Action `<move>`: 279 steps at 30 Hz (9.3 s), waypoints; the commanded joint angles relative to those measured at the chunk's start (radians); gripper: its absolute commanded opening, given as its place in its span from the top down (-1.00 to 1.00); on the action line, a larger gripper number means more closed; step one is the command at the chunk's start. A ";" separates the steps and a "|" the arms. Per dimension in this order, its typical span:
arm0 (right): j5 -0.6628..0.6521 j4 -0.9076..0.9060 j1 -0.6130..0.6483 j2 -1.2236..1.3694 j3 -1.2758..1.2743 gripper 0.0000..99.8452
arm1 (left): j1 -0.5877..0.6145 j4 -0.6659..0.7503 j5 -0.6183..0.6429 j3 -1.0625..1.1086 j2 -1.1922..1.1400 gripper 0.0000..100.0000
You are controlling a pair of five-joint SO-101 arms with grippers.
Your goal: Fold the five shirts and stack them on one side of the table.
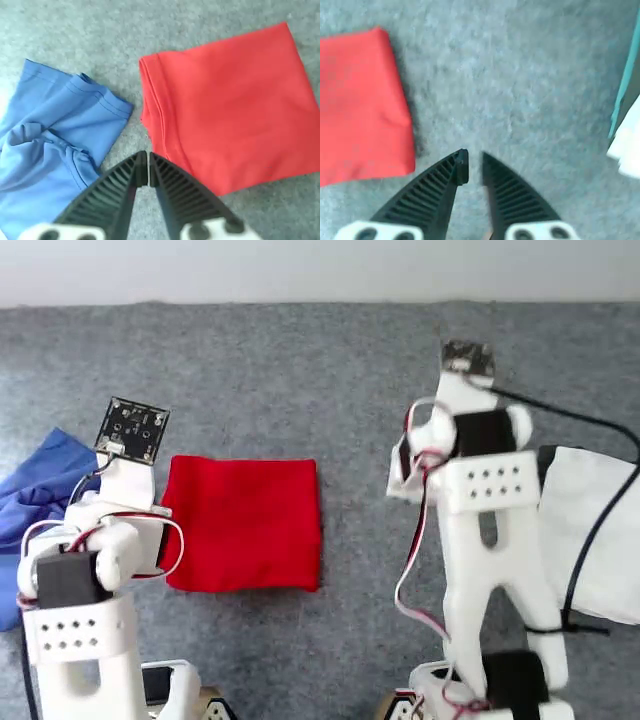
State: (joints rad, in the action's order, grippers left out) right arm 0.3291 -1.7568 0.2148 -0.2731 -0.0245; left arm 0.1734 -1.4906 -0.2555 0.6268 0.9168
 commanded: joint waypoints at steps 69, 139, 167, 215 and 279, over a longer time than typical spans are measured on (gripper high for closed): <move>-1.151 0.226 -0.018 0.615 0.213 0.98 | 0.456 0.137 -0.175 0.128 0.288 0.97; 0.456 0.381 0.048 0.941 0.215 0.73 | 0.456 0.138 -0.176 0.136 0.282 0.97; -0.118 0.117 -0.008 0.384 0.209 0.98 | 0.457 0.221 -0.249 0.186 0.284 0.97; -0.755 -0.033 -0.872 0.048 0.282 0.32 | 0.216 0.215 -0.242 0.278 0.285 0.97; -0.397 -0.036 -0.825 -0.679 -0.235 0.97 | -0.025 0.405 -0.043 0.401 0.290 0.97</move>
State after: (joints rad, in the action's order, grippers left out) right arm -0.0806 -1.7568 -0.6229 -0.9421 -0.2624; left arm 0.1396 -1.0978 -0.3092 1.0702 1.1976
